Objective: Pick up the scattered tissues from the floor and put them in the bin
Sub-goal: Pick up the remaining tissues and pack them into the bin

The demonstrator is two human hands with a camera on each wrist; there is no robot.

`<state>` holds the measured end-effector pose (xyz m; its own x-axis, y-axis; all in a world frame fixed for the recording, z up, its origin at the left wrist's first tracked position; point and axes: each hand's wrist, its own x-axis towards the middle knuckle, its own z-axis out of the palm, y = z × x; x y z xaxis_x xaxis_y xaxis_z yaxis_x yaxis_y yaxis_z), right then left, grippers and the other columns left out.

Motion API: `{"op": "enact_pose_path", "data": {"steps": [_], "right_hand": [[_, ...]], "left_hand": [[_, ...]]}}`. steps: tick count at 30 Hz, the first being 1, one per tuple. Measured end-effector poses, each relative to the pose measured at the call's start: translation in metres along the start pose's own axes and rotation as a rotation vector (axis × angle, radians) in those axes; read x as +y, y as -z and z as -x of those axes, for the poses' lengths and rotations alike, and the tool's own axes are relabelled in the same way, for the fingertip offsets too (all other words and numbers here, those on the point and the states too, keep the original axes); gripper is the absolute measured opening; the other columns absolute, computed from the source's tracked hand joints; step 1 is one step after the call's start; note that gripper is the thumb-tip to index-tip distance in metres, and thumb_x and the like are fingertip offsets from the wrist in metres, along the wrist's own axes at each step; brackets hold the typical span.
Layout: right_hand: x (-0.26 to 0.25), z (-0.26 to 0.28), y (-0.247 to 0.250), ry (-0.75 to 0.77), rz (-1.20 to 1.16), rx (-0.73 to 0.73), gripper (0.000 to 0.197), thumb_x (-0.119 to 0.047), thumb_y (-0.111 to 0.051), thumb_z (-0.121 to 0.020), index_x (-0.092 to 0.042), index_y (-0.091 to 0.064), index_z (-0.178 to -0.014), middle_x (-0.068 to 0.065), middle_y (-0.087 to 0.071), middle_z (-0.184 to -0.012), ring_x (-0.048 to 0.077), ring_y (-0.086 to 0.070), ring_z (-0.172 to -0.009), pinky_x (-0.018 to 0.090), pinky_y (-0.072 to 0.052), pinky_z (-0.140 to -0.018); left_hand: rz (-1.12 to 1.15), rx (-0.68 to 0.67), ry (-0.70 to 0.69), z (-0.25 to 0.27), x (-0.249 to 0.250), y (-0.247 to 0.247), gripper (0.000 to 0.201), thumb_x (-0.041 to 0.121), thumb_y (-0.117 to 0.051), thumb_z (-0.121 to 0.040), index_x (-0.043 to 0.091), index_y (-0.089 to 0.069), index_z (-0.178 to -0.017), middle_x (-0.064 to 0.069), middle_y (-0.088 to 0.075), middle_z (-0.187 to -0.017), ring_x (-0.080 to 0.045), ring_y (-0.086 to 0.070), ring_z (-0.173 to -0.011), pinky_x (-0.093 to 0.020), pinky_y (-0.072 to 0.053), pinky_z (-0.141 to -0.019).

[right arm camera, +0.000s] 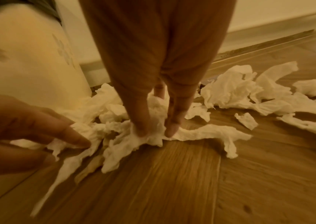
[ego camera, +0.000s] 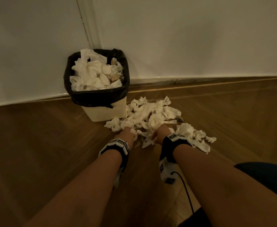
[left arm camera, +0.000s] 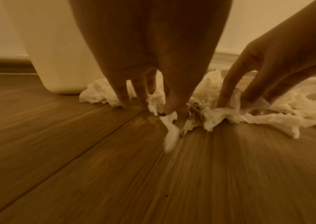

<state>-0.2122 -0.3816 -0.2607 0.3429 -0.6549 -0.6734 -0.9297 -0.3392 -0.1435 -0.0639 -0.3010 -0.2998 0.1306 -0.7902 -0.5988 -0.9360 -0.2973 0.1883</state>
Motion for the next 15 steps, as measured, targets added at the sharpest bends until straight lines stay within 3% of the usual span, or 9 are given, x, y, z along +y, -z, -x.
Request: {"op": "enact_pose_path", "data": {"steps": [2,4,6,9,12,14,15], "right_hand": [[0.002,-0.001,0.004,-0.015,-0.088,0.059,0.032,-0.017,-0.055,-0.093,-0.009,-0.062,-0.123,0.014,-0.051,-0.134,0.028,-0.049,-0.122,0.032,-0.042,-0.102],[0.003,-0.001,0.007,-0.025,-0.175,0.122,0.026,-0.012,-0.053,-0.093,-0.008,-0.068,-0.114,0.013,-0.06,-0.124,0.028,-0.054,-0.115,0.032,-0.046,-0.096],[0.007,-0.002,0.008,-0.075,-0.296,0.203,0.025,-0.007,-0.05,-0.092,-0.009,-0.068,-0.109,0.013,-0.061,-0.12,0.03,-0.057,-0.109,0.033,-0.049,-0.088],[0.013,-0.004,0.007,-0.213,-0.642,0.259,0.027,-0.008,-0.049,-0.089,-0.019,-0.054,-0.114,0.014,-0.055,-0.121,0.031,-0.057,-0.103,0.033,-0.049,-0.076],[0.017,-0.008,0.012,-0.284,-0.949,0.251,0.04,-0.005,-0.044,-0.093,-0.015,-0.045,-0.132,0.016,-0.047,-0.135,0.035,-0.051,-0.117,0.037,-0.046,-0.088],[0.019,-0.008,0.015,-0.284,-1.123,0.277,0.041,-0.006,-0.043,-0.095,-0.009,-0.044,-0.137,0.015,-0.044,-0.141,0.033,-0.046,-0.126,0.035,-0.043,-0.095],[0.018,-0.003,0.018,-0.299,-1.25,0.301,0.042,-0.014,-0.048,-0.095,-0.008,-0.044,-0.136,0.013,-0.045,-0.141,0.031,-0.045,-0.127,0.033,-0.041,-0.096]], "left_hand": [[0.027,0.023,0.021,0.002,0.003,0.007,0.04,0.006,-0.044,-0.094,0.011,-0.049,-0.134,-0.013,-0.029,-0.146,-0.032,-0.041,-0.127,-0.039,-0.039,-0.105],[0.083,0.021,0.074,0.006,0.003,0.016,0.039,0.013,-0.048,-0.095,0.005,-0.047,-0.134,-0.016,-0.041,-0.141,-0.031,-0.046,-0.125,-0.037,-0.04,-0.104],[0.143,0.071,0.097,0.006,0.001,0.021,0.038,0.019,-0.054,-0.093,0.008,-0.052,-0.129,-0.014,-0.049,-0.136,-0.028,-0.049,-0.122,-0.035,-0.042,-0.1],[0.335,0.247,0.098,0.01,-0.003,0.018,0.024,0.015,-0.057,-0.09,0.013,-0.06,-0.114,-0.01,-0.06,-0.12,-0.025,-0.057,-0.11,-0.032,-0.047,-0.091],[0.507,0.296,0.078,0.009,-0.003,0.014,0.038,0.012,-0.056,-0.09,0.013,-0.046,-0.126,-0.012,-0.057,-0.124,-0.026,-0.055,-0.113,-0.035,-0.048,-0.093],[0.553,0.312,0.085,0.01,-0.001,0.016,0.042,0.014,-0.055,-0.091,0.014,-0.046,-0.132,-0.011,-0.055,-0.129,-0.026,-0.054,-0.117,-0.033,-0.045,-0.095],[0.554,0.32,0.087,0.01,0.0,0.016,0.042,0.015,-0.056,-0.091,0.014,-0.048,-0.132,-0.011,-0.056,-0.13,-0.025,-0.053,-0.119,-0.032,-0.044,-0.095]]}}
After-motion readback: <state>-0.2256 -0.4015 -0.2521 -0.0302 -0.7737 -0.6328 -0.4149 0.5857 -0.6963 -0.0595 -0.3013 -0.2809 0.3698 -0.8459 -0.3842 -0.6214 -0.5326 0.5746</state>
